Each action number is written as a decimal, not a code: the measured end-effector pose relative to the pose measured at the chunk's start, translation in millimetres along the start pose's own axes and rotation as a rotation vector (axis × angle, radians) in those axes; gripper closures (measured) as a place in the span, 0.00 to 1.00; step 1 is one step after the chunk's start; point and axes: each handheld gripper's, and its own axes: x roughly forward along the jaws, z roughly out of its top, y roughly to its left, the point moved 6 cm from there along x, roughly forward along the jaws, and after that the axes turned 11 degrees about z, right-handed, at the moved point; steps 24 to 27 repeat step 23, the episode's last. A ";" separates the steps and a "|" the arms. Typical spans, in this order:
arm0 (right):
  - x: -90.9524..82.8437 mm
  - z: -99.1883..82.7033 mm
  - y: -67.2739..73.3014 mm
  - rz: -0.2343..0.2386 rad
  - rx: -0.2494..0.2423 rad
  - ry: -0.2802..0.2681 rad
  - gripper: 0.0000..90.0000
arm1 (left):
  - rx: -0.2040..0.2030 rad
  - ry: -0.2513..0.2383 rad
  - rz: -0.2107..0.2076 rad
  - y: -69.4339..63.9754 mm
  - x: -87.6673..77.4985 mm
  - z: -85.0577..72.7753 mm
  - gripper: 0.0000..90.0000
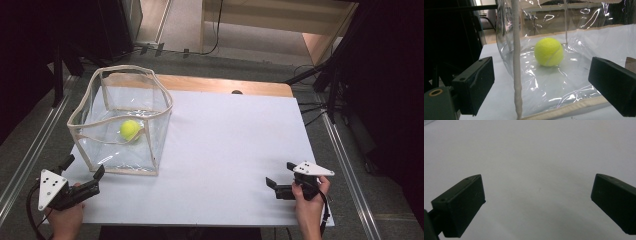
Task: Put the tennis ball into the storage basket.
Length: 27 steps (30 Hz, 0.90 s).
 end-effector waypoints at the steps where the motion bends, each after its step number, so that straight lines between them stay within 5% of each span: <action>1: -1.4 -0.8 -0.9 -0.007 0.005 -0.004 0.00 | 0.002 0.001 0.000 0.1 -0.1 -0.1 0.08; 27: -20.6 -22.1 -10.3 -0.041 0.080 -0.088 0.00 | -0.003 -0.001 0.001 0.3 0.2 0.2 0.08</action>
